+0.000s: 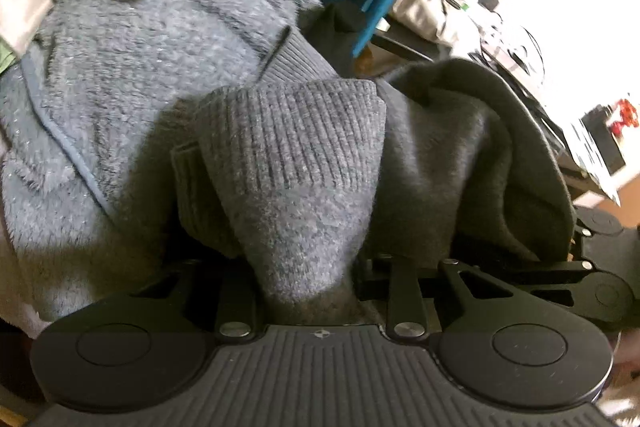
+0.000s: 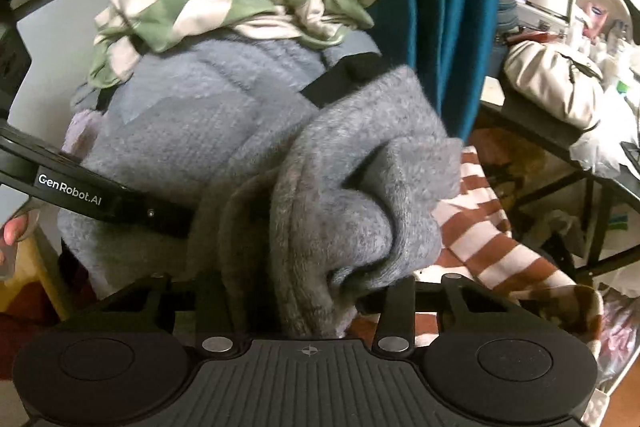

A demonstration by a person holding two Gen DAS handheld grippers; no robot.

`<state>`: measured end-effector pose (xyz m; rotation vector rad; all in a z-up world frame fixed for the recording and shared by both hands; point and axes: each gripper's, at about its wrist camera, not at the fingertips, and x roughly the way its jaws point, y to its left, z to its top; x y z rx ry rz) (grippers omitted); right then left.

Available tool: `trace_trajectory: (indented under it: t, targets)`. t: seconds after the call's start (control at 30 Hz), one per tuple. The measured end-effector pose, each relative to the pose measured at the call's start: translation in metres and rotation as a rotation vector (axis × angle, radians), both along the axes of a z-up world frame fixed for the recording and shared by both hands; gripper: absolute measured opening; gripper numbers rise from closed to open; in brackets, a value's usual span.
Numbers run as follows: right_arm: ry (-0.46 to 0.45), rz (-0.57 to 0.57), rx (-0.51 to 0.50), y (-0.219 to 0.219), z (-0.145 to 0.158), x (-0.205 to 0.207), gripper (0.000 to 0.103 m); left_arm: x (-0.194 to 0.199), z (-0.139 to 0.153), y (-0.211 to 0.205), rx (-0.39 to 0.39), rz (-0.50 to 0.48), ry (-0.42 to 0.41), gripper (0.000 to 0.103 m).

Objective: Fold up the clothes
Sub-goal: 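Lift the grey sweater off the heap with both grippers, then carry the grey sweater with both grippers over to the patterned table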

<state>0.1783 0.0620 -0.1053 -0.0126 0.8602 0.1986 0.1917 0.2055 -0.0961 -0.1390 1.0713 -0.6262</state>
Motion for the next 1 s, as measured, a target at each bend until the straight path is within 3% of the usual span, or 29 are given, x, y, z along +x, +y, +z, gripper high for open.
trace_trajectory:
  t: [0.1, 0.2, 0.3, 0.37, 0.47, 0.5, 0.53, 0.6, 0.7, 1.0]
  targets:
    - [0.021, -0.077, 0.015, -0.008, -0.001, 0.001, 0.061, 0.000, -0.004, 0.007, -0.011, 0.012, 0.016, 0.028]
    - [0.027, -0.096, 0.043, -0.016, -0.003, 0.003, 0.065, 0.006, -0.009, 0.012, -0.032, 0.032, 0.044, 0.035]
    - [0.041, -0.119, 0.065, -0.021, -0.010, 0.009, 0.079, 0.010, -0.011, 0.011, -0.032, 0.030, 0.053, 0.037]
    - [0.051, -0.142, 0.102, -0.025, -0.016, 0.014, 0.079, 0.012, -0.013, 0.008, -0.019, 0.021, 0.049, 0.039]
    - [0.051, -0.134, 0.111, -0.022, -0.017, 0.014, 0.064, 0.016, -0.015, 0.001, -0.001, 0.012, 0.048, 0.039]
    - [0.047, -0.118, 0.102, -0.018, -0.015, 0.013, 0.050, 0.014, -0.013, -0.001, 0.005, -0.003, 0.036, 0.038]
    - [0.040, -0.099, 0.099, -0.015, -0.010, 0.011, 0.042, 0.013, -0.011, -0.004, 0.011, -0.019, 0.024, 0.028]
    - [0.024, -0.059, 0.099, -0.009, 0.000, 0.007, 0.032, 0.007, -0.003, -0.009, 0.026, -0.060, -0.017, 0.025]
    - [-0.064, -0.008, 0.095, 0.001, 0.028, -0.005, 0.030, -0.009, 0.019, -0.009, -0.003, -0.100, -0.084, 0.023]
    - [-0.303, -0.017, -0.009, -0.001, 0.125, -0.022, 0.029, -0.016, 0.102, 0.028, -0.278, -0.051, -0.190, 0.023]
